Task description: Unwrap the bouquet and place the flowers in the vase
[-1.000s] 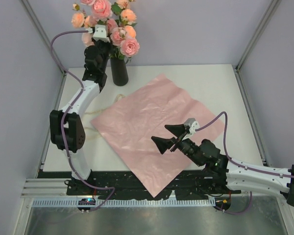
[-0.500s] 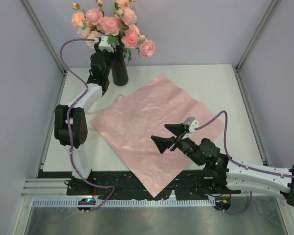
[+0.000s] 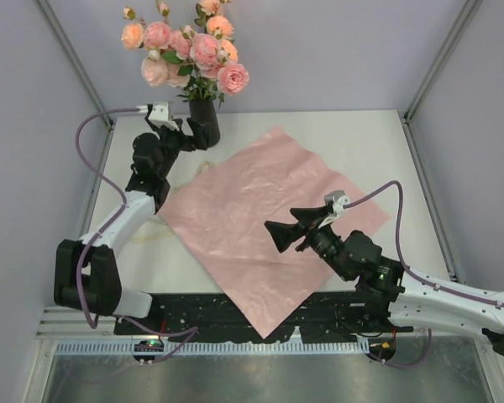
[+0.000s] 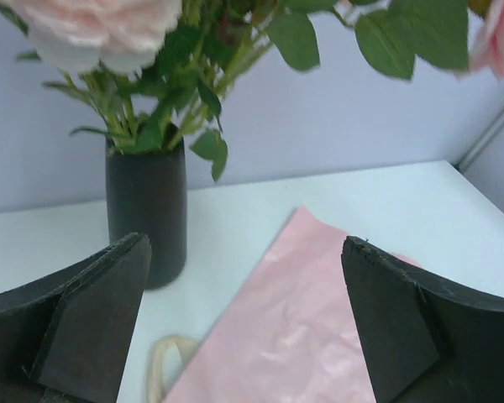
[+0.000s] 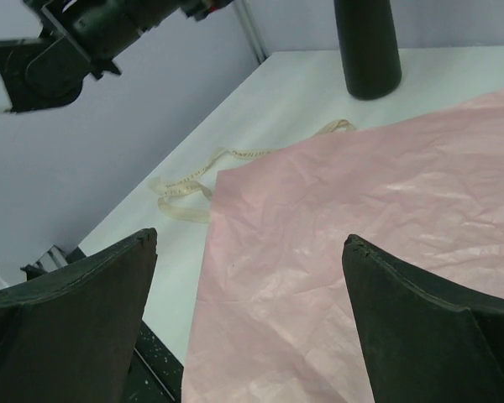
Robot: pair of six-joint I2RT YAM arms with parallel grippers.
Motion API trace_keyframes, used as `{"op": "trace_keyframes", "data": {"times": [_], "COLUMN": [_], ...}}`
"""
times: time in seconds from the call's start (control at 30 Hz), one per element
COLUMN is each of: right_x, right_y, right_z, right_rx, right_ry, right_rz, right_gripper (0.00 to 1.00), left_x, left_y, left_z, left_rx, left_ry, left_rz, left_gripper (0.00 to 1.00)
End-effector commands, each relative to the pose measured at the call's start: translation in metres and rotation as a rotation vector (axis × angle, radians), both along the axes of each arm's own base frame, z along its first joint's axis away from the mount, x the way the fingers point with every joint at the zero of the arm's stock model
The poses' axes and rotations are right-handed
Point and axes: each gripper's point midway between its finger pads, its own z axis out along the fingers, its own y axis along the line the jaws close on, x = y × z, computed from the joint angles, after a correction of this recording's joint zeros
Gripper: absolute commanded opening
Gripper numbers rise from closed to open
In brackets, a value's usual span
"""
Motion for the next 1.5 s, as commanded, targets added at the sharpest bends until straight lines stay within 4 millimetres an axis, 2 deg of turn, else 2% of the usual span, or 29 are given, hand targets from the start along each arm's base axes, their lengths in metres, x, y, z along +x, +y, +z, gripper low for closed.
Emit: {"op": "trace_keyframes", "data": {"times": [0.0,0.07,0.1,0.13,0.3,0.47,0.57,0.73,1.0,1.47], "right_x": [0.012,0.016,0.018,0.022,0.024,0.019,0.015,0.011,0.012,0.012], "right_y": [-0.023,-0.036,-0.047,-0.057,-0.101,-0.117,-0.122,-0.125,-0.125,-0.123], "right_z": [0.001,-0.011,-0.016,-0.016,-0.003,0.014,0.026,0.036,0.026,0.019], "right_rx": [0.033,-0.019,-0.066,-0.074,-0.114,-0.129,-0.127,-0.094,-0.092,-0.099], "right_ry": [0.179,0.237,0.255,0.268,0.28,0.225,0.182,0.154,0.162,0.172], "right_rz": [-0.156,-0.231,-0.286,-0.346,-0.507,-0.495,-0.463,-0.438,-0.447,-0.447], "right_gripper": [0.95,0.95,0.95,0.96,0.95,0.95,0.95,0.95,0.95,0.95], "left_x": [-0.05,-0.077,-0.094,-0.11,-0.191,-0.256,-0.279,-0.3,-0.301,-0.303], "left_y": [-0.009,-0.011,-0.013,-0.016,-0.027,-0.032,-0.028,-0.016,-0.005,-0.004], "left_z": [-0.001,-0.001,-0.006,-0.002,0.003,0.001,-0.006,-0.009,-0.013,-0.014], "left_rx": [-0.077,-0.081,-0.076,-0.073,-0.045,-0.064,-0.071,-0.05,-0.055,-0.047], "left_ry": [0.052,0.12,0.182,0.2,0.252,0.187,0.132,0.011,-0.016,-0.011], "left_rz": [-0.106,-0.143,-0.174,-0.207,-0.385,-0.508,-0.519,-0.468,-0.399,-0.396], "left_gripper": [1.0,1.0,1.0,1.0,0.99,0.99,1.0,1.0,1.0,0.99]}}
